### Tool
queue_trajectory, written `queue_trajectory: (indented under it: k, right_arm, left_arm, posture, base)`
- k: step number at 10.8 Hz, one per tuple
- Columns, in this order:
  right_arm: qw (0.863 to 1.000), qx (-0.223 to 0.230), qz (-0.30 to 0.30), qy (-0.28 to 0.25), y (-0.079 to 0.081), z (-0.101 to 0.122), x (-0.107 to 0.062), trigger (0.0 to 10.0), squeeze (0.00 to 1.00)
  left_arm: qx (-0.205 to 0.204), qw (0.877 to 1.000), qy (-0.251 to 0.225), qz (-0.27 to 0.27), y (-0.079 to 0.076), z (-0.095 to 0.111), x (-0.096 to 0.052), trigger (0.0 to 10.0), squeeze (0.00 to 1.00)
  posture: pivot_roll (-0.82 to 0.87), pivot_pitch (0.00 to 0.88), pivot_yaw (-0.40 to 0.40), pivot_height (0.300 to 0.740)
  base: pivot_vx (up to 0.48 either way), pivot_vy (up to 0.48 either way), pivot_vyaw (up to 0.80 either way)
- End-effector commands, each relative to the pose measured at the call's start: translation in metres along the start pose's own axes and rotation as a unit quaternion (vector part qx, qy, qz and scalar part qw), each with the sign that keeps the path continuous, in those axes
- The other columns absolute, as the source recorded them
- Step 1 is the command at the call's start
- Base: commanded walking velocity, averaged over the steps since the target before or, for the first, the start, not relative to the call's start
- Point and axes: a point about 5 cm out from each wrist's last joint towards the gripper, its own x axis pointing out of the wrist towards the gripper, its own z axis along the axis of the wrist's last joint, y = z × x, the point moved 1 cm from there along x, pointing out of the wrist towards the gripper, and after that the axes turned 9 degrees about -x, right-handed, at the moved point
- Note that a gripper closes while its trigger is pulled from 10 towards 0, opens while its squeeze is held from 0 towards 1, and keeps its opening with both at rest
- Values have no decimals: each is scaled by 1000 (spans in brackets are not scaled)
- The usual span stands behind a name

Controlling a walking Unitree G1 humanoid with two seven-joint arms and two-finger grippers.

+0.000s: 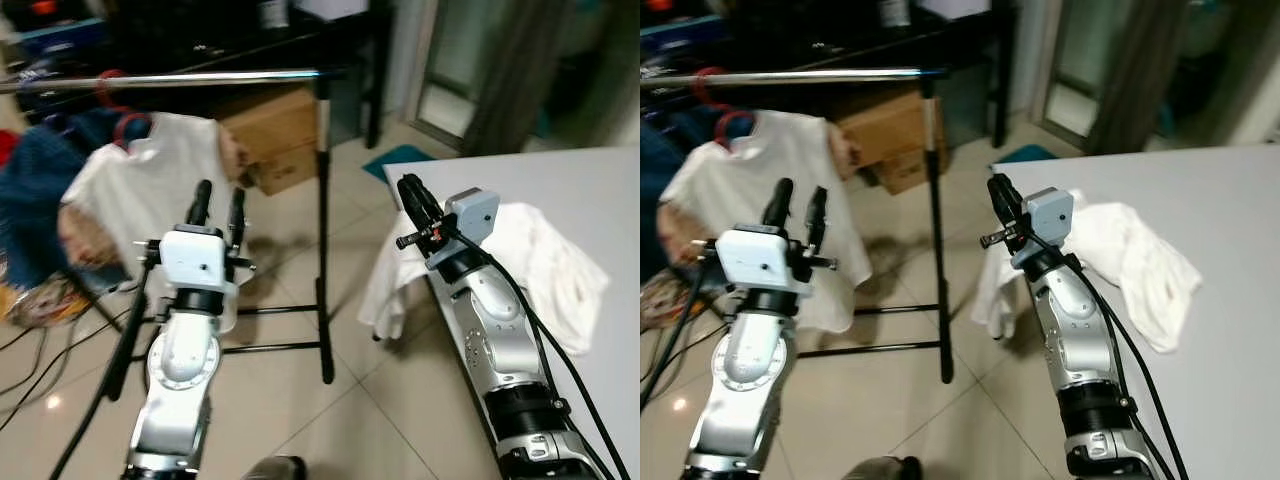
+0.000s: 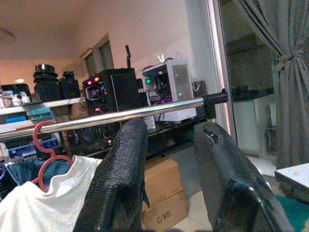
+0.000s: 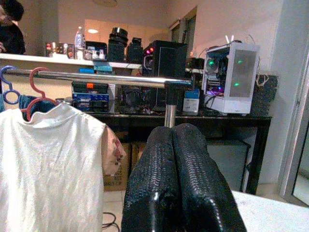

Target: Hang hanger

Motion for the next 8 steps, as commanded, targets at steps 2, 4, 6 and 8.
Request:
queue_trajectory:
  k: [2,4,6,8]
  right_arm:
    - [1000,1,-12,-5,-5,5,3,10000,0]
    - [1000,1,-14,-6,-4,5,0,10000,0]
    - [1000,3,-10,-2,0,3,-4,10000,0]
    - [1000,6,-8,3,2,1,-6,10000,0]
  left_arm:
    - [-3,1000,4,1,2,0,1,10000,0]
    - [-12,1000,15,2,2,-3,0,10000,0]
    - [-15,1000,18,1,2,-4,-1,10000,0]
    - [-17,1000,21,1,2,-5,0,10000,0]
  posture:
    - [-26,0,39,740]
    - [-26,0,39,740]
    - [-28,0,44,740]
    - [-27,0,43,740]
  base:
    - [0,0,0]
    - [0,152,0]
    - [0,480,0]
    - [0,480,0]
